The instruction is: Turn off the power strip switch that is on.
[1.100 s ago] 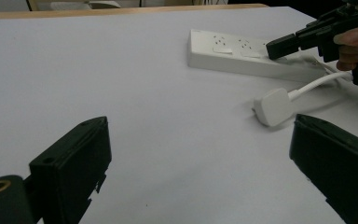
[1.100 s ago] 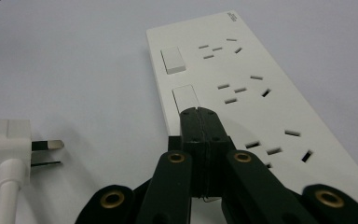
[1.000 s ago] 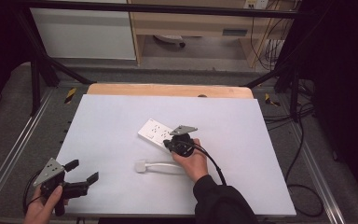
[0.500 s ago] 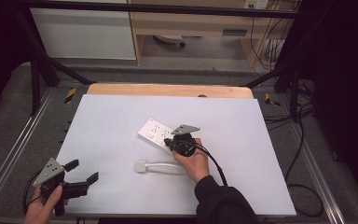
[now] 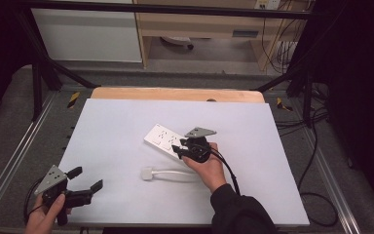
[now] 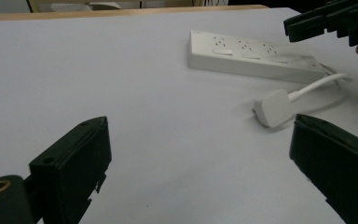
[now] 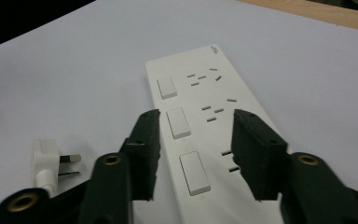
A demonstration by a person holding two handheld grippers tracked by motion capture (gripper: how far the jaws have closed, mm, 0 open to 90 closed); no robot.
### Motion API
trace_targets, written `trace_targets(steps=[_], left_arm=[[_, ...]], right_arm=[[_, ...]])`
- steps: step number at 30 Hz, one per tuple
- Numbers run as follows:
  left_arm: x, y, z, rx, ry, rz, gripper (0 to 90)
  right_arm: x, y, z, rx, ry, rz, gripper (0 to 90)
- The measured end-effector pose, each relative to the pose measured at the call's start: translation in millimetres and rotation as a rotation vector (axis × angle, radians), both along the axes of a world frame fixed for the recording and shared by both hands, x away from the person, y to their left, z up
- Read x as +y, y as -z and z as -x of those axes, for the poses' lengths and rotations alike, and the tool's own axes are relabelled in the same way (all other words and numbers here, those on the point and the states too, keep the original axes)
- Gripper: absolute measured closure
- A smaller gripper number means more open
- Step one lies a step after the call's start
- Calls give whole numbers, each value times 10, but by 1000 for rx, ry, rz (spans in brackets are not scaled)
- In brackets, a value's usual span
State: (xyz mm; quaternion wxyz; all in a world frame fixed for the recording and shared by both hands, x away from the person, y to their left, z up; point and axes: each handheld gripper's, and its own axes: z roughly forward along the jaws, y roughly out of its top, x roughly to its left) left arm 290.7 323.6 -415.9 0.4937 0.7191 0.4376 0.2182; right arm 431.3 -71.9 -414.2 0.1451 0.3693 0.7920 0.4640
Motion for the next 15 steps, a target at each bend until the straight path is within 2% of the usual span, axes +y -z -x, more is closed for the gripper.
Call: trace_targets(steps=[8, 12, 15], left_arm=[[-3, 2, 0, 1, -1, -2, 53], [-3, 2, 2, 1, -2, -3, 53], [-2, 2, 2, 1, -1, -2, 53]], right_arm=[[-93, -84, 2, 3, 32, -8, 191], [-145, -125, 1, -13, 52, -6, 76], [-196, -162, 8, -29, 61, -6, 46]])
